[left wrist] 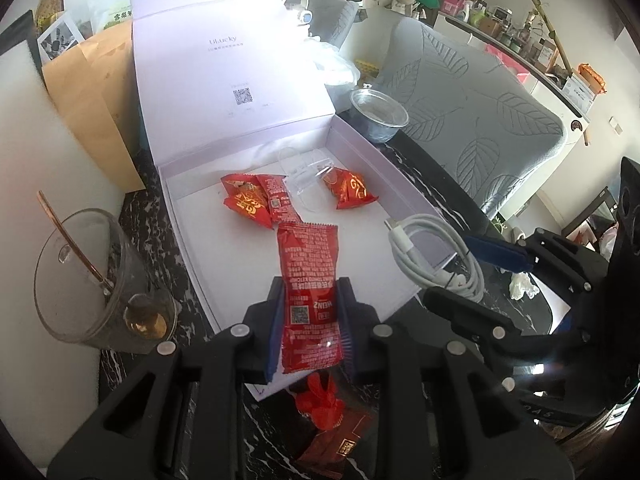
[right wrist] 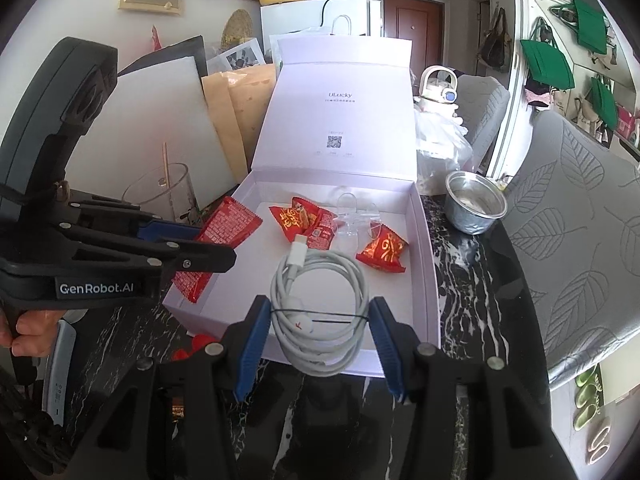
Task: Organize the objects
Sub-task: 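Carry the red packet and white cable over the white box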
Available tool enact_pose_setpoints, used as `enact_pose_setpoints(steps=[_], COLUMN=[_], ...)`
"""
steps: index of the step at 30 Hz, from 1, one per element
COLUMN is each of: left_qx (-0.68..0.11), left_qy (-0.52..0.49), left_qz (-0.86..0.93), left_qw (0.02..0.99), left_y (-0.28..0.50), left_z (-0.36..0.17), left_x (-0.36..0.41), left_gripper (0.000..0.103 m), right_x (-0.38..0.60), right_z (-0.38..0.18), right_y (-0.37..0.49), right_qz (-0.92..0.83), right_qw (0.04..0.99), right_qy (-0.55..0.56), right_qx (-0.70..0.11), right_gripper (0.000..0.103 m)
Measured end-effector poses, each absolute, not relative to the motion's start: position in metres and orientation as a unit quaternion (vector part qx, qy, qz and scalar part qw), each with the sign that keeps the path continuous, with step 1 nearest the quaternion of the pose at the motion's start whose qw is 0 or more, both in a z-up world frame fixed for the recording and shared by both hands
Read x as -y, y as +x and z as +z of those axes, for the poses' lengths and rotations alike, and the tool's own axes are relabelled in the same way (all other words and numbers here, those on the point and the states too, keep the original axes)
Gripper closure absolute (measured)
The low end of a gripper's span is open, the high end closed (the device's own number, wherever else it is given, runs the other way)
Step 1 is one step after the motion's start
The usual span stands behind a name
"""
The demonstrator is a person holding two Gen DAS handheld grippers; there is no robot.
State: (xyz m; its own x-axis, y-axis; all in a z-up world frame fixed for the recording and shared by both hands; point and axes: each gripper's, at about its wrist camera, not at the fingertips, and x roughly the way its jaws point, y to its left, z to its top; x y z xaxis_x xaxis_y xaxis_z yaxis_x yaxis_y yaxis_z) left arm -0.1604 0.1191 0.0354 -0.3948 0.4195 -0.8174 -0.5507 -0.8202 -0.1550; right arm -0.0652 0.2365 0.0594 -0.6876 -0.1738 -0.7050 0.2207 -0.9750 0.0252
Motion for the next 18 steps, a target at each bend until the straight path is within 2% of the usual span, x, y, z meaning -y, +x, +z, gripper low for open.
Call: enact_pose_setpoints(steps=[18], left_qx=[-0.080], left_qy=[-0.463], left_qz=[0.835], left_qw=[0.288], left_y=[-0.221], left_z=[0.035], left_x=[-0.146], left_gripper=[0.080], right_x=[-0.249], right_z=[0.064], right_y=[-0.134], right_qz=[-0.920], right_qw=[0.117], right_qy=[0.371], right_qx=[-0.040], right_gripper=[0.052])
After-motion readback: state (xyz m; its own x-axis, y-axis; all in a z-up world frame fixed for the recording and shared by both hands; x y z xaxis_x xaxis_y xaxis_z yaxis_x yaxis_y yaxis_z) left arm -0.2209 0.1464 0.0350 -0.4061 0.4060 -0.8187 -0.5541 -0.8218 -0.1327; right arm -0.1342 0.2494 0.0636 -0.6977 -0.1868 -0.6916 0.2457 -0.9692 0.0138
